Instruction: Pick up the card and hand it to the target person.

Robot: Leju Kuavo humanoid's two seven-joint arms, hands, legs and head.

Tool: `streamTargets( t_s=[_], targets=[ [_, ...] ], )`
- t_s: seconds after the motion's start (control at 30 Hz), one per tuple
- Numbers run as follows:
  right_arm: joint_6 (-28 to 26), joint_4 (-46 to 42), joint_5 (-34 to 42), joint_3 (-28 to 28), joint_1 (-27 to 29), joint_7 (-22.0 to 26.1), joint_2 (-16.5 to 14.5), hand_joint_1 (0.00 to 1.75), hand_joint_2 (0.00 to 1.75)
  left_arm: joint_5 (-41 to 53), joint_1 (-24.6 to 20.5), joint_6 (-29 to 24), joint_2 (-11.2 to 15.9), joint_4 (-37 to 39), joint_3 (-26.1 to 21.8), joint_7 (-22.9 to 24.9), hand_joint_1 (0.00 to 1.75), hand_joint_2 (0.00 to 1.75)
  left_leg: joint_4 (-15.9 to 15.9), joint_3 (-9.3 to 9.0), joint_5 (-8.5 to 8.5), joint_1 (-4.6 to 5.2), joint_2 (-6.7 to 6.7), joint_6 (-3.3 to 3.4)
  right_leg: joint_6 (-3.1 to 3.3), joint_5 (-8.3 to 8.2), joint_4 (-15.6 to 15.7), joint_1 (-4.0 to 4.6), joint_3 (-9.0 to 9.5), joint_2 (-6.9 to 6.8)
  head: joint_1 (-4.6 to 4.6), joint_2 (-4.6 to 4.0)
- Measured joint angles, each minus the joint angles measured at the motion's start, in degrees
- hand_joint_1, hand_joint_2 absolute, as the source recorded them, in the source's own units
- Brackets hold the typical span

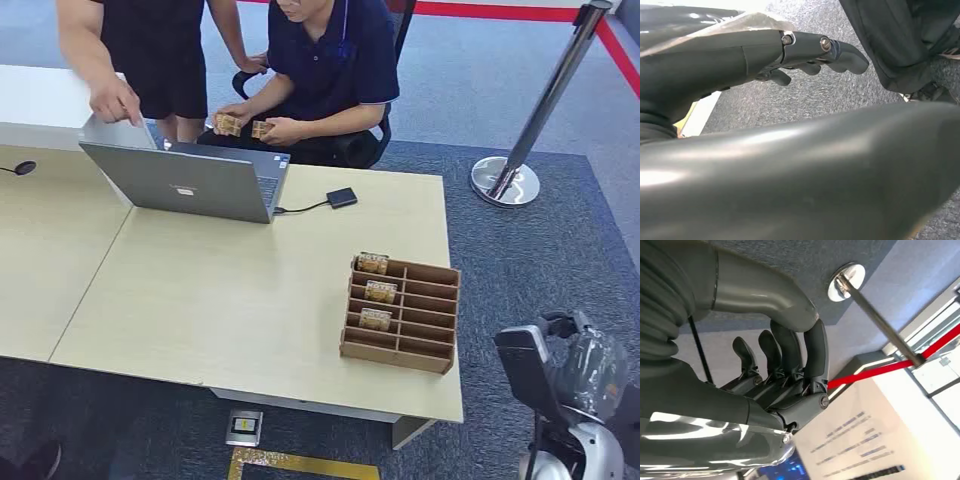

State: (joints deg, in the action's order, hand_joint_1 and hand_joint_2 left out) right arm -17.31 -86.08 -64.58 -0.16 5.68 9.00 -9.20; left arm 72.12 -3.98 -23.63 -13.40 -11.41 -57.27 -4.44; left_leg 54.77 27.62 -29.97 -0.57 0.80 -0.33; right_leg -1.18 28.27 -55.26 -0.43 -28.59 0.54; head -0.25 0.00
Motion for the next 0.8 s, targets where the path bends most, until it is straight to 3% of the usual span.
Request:
streamTargets(
  t_s=[0.07, 0.2, 0.37, 0.5, 0.8],
  targets=[
    [0.3, -0.5, -1.1, 1.5, 0.0, -0.9, 0.2, 1.24, 1.75, 0.2, 0.0, 0.0, 0.0, 0.0, 0.0, 0.0, 0.0, 0.0, 0.0, 0.0, 0.0, 0.0, 0.0, 0.0, 0.0, 0.0, 0.0, 0.0, 0.0, 0.0, -0.01, 0.0],
    [1.6, -2.0, -5.4, 7.3, -0.1, -4.2, 0.9, 1.0, 1.75, 0.8, 0.0, 0.0, 0.0, 0.0, 0.0, 0.4, 0.0, 0.0, 0.0, 0.0, 0.0, 0.0, 0.0, 0.0, 0.0, 0.0, 0.0, 0.0, 0.0, 0.0, 0.01, 0.0],
    [2.8, -2.3, -7.1, 10.9, -0.3, -6.1, 1.5, 1.03, 1.75, 1.2, 0.0, 0.0, -0.1, 0.1, 0.0, 0.7, 0.0, 0.0, 0.0, 0.02, 0.0, 0.0, 0.01, 0.0, 0.0, 0.0, 0.0, 0.0, 0.0, 0.0, 0.01, 0.0],
    [4.3, -1.9, -7.7, 14.3, -1.0, -7.9, 2.4, 0.94, 1.75, 1.8, -0.2, 0.1, -0.1, 0.1, 0.0, 0.8, 0.0, 0.0, 0.0, 0.02, 0.0, 0.0, 0.0, 0.0, 0.0, 0.0, 0.0, 0.0, -0.01, 0.0, 0.0, 0.0],
    [5.0, 2.1, -6.3, 19.9, -3.4, -9.2, 4.1, 0.91, 1.75, 2.0, -0.2, 0.0, -0.1, 0.1, 0.1, 0.9, 0.0, 0.0, 0.0, 0.02, 0.0, 0.0, 0.0, 0.0, 0.0, 0.0, 0.0, 0.0, -0.01, 0.0, 0.0, 0.0]
  ],
)
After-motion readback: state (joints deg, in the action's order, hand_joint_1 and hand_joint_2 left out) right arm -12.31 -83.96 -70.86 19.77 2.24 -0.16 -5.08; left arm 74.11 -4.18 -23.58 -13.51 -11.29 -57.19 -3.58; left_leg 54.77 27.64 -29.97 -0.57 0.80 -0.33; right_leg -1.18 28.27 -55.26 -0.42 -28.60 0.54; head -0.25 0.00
